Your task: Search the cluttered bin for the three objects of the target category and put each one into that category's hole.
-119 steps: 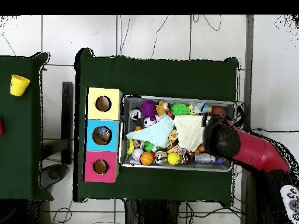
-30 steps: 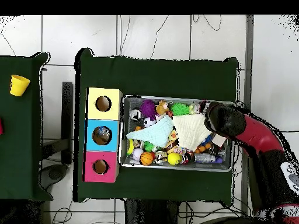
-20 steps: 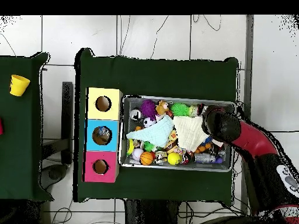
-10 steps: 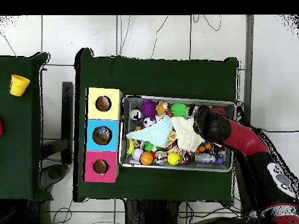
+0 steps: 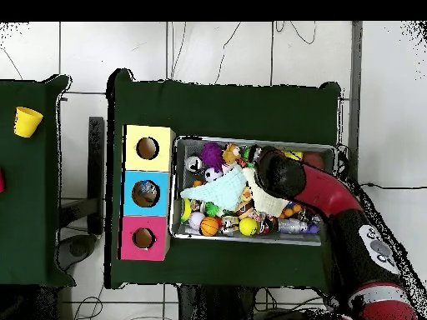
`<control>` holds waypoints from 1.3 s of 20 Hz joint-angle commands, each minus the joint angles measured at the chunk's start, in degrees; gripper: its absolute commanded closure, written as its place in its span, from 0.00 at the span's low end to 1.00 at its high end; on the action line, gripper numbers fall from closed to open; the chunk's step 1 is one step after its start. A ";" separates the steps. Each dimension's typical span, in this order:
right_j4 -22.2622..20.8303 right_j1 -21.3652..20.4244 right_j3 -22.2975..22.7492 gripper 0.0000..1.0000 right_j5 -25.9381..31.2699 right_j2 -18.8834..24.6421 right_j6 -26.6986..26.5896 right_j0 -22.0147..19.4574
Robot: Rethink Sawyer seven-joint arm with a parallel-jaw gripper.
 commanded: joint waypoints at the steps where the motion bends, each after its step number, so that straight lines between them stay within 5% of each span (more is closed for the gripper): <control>1: 6.04 -0.53 2.37 0.00 11.08 -2.41 13.75 2.87; 12: 2.23 3.39 -2.09 0.00 8.80 -5.34 6.52 2.05; 26: 3.96 -2.44 -9.06 0.00 26.27 -9.34 7.28 4.75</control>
